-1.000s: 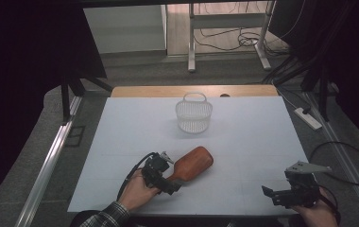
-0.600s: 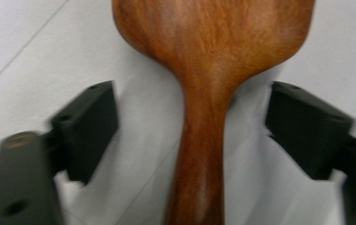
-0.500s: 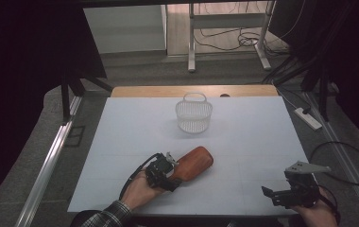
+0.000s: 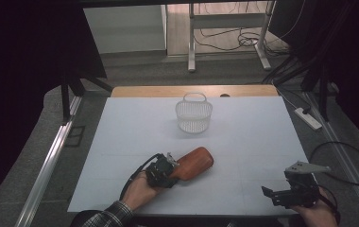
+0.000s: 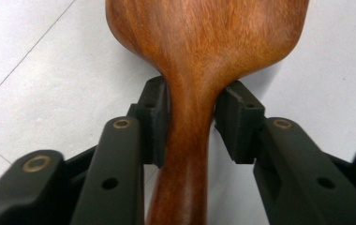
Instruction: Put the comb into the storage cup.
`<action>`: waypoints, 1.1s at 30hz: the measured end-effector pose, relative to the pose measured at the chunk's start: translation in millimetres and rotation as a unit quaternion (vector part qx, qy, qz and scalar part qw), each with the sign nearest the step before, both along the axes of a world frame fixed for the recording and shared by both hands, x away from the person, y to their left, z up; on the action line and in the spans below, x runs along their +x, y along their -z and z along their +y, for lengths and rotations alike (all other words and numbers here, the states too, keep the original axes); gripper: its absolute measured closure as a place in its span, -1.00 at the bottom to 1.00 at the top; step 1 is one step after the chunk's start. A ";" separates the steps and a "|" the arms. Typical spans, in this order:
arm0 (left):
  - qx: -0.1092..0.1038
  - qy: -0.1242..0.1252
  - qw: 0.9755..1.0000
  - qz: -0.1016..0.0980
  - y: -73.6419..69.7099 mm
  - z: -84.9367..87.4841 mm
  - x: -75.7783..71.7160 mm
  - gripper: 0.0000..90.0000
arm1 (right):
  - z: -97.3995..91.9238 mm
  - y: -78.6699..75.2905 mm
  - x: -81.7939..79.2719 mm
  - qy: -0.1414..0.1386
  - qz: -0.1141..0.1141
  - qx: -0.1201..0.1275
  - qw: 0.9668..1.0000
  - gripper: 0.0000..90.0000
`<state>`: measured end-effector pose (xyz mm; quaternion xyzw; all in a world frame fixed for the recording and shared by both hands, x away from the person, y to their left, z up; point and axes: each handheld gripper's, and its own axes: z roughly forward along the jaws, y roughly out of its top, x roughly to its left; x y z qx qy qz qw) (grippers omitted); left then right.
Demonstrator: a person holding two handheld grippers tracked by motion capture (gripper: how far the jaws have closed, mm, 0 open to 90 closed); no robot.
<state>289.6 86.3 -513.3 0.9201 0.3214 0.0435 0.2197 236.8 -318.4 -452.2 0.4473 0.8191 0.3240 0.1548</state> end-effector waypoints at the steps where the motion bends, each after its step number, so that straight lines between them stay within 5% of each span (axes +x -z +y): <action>1: 0.001 0.003 1.000 -0.001 -0.2 -0.8 -0.8 0.47 | 0.0 0.0 0.0 0.000 0.000 0.000 1.000 -1.00; 18: -0.034 0.006 0.999 0.015 -1.5 5.5 2.4 0.57 | 0.1 -0.2 -0.3 -0.001 -0.001 0.000 1.000 -1.00; 33: -0.065 0.019 0.998 -0.012 -13.3 4.6 -3.6 0.57 | 0.3 -0.7 -1.3 -0.003 -0.006 0.000 1.000 -1.00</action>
